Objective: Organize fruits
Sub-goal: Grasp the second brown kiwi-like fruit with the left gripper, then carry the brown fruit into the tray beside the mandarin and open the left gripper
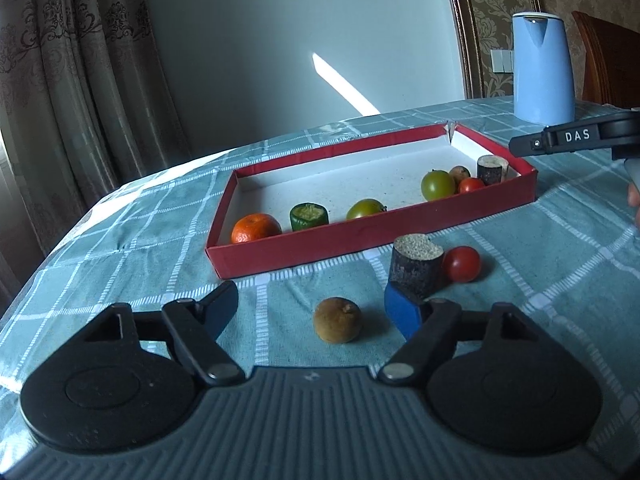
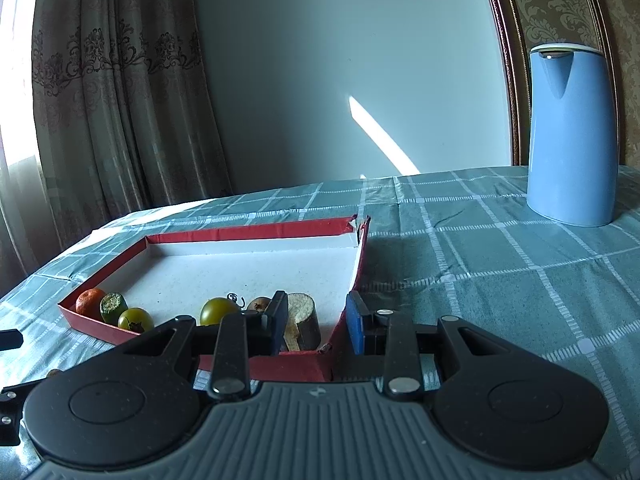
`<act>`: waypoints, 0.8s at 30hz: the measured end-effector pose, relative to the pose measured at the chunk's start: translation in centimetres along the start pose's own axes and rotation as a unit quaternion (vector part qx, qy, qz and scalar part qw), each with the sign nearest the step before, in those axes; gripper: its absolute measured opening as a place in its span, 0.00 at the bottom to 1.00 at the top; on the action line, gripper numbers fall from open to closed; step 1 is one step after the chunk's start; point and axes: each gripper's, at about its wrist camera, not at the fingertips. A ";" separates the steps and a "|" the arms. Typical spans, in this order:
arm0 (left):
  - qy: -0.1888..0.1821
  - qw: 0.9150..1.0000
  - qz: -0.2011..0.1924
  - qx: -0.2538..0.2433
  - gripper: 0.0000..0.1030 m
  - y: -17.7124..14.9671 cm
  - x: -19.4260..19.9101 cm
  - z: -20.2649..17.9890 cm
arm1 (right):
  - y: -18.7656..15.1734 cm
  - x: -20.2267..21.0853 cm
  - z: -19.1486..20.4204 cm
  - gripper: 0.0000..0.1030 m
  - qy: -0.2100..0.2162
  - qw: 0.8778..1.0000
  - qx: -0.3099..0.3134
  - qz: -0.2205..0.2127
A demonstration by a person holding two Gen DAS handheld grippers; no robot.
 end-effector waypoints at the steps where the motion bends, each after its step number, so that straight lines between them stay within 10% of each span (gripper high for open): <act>1: -0.004 1.000 0.004 0.003 0.76 0.0 -0.2 0.2 | 0.0 0.0 0.0 0.30 0.001 1.000 0.000 0.000; 17: -0.057 0.997 0.050 0.013 0.25 0.7 -1.8 0.2 | 0.0 0.2 0.3 0.30 0.005 1.000 0.009 -0.001; 24: -0.044 0.998 0.033 0.022 0.25 0.8 -1.2 0.0 | 0.0 0.3 0.4 0.30 0.006 1.000 0.011 -0.006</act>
Point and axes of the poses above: each gripper's, at about its wrist camera, not at the fingertips, and x roughly against the way its jaws point, z to its left, y to its top, and after that the axes turned 15 degrees about z, right-handed
